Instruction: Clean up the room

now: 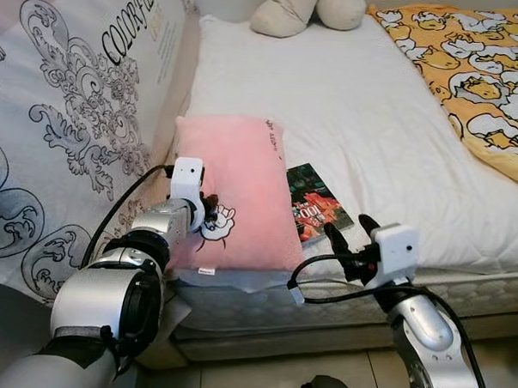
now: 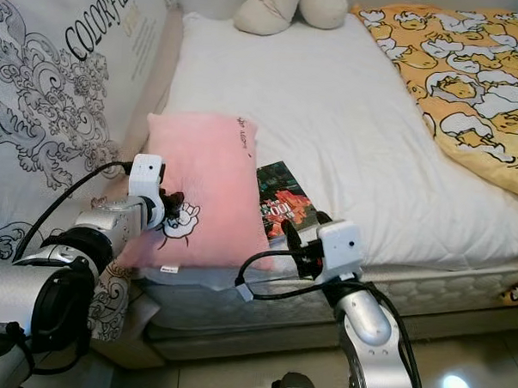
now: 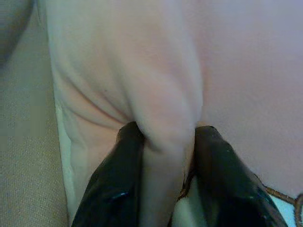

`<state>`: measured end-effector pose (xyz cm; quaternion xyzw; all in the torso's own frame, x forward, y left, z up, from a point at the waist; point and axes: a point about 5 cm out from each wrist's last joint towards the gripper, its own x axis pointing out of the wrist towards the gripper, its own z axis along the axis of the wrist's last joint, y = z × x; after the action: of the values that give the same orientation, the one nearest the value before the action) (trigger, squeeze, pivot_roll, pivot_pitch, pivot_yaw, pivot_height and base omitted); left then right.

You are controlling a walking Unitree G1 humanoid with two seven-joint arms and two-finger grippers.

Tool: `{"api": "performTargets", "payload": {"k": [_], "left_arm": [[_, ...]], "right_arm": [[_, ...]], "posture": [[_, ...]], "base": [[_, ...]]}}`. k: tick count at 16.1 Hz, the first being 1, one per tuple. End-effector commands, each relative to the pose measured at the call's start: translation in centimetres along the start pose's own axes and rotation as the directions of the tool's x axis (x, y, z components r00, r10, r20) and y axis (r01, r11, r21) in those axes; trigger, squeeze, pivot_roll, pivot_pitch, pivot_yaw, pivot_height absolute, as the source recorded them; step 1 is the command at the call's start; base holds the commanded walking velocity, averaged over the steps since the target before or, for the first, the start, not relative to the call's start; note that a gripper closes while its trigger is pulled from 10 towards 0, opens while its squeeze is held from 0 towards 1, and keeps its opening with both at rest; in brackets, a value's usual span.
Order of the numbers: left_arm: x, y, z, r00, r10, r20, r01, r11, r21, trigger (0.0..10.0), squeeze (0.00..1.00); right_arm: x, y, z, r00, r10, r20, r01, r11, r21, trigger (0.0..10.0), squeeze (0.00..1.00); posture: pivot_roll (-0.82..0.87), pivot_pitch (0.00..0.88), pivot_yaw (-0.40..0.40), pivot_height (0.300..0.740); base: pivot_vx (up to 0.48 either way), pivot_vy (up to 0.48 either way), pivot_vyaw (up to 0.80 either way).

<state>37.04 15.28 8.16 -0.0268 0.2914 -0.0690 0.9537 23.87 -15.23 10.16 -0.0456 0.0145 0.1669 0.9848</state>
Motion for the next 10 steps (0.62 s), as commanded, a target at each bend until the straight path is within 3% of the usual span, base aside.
{"api": "performTargets", "payload": {"k": [1, 5, 8, 10], "left_arm": [[0.0, -0.2, -0.2, 1.0, -0.014, -0.015, 0.013, 1.0, -0.02, 0.0, 0.0], [-0.4, 0.1, 3.6, 0.992, -0.01, 0.128, 0.016, 0.999, -0.046, 0.0, 0.0], [-0.8, 0.4, 5.5, 0.981, -0.003, 0.196, 0.006, 1.0, -0.016, 0.0, 0.0], [-1.4, 0.9, 8.0, 0.959, 0.019, 0.283, -0.032, 0.999, 0.041, 0.0, 0.0]], "right_arm": [[0.1, 0.3, -0.3, 1.0, 0.019, -0.015, -0.019, 1.0, 0.02, 10.0, 0.0], [0.1, 0.5, -0.6, 1.0, 0.014, -0.025, -0.013, 1.0, 0.026, 10.0, 0.0], [0.1, 0.6, -0.7, 0.999, 0.016, -0.029, -0.015, 0.999, 0.035, 10.0, 0.0], [0.2, 0.7, -0.8, 0.999, 0.025, -0.032, -0.024, 0.999, 0.037, 10.0, 0.0]], "posture": [[-0.28, 0.0, 0.093, 0.704], [-0.28, 0.004, 0.101, 0.704], [-0.27, 0.006, 0.101, 0.704], [-0.26, 0.005, 0.098, 0.704]], "base": [[0.0, 0.0, 0.0], [0.0, 0.0, 0.0], [0.0, 0.0, 0.0], [0.0, 0.0, 0.0]]}}
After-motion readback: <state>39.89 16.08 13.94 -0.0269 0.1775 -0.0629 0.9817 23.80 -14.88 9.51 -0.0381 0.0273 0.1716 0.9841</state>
